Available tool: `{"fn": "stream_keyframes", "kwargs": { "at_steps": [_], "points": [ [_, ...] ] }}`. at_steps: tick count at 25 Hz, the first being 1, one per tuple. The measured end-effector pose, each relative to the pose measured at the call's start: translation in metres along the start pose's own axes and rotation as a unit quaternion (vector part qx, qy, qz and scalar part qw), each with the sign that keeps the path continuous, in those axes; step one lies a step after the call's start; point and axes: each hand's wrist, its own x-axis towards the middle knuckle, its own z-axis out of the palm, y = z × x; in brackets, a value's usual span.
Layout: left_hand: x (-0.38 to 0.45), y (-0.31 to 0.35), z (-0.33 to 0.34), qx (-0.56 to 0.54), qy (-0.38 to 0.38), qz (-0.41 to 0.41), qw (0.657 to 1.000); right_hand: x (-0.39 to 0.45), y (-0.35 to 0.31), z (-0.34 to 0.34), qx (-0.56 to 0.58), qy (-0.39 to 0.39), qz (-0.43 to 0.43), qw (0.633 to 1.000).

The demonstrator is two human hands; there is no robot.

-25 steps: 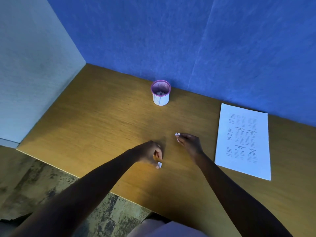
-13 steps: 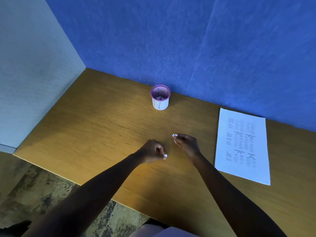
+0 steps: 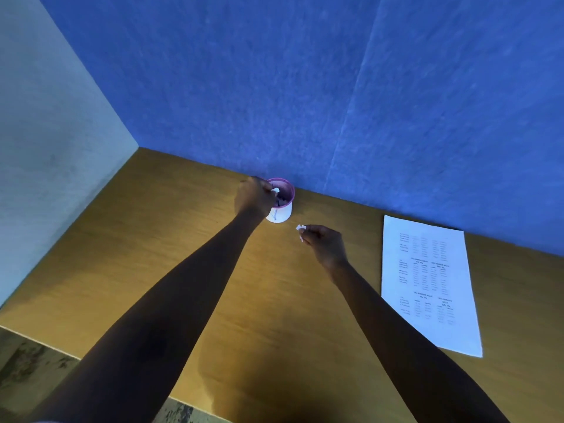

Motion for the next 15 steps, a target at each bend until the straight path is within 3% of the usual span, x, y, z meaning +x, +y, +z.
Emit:
{"fn": "stream_keyframes", "kwargs": {
  "at_steps": [4,9,15],
  "points": [
    [0.011,-0.012,0.003,-0.004,-0.014,0.003,1.000,0.025,-0.019,0.003,-0.039,0.024,-0.023,0.999],
    [-0.007,-0.020,0.006,-0.115,0.051,0.011,0.992,0.060,-0.047,0.025,-0.087,0.045,-0.062,0.993],
    [-0.024,-0.026,0.004,-0.137,0.059,0.034,0.988,0.078,-0.068,0.052,-0.160,0.016,-0.111,0.981]
  ]
}}
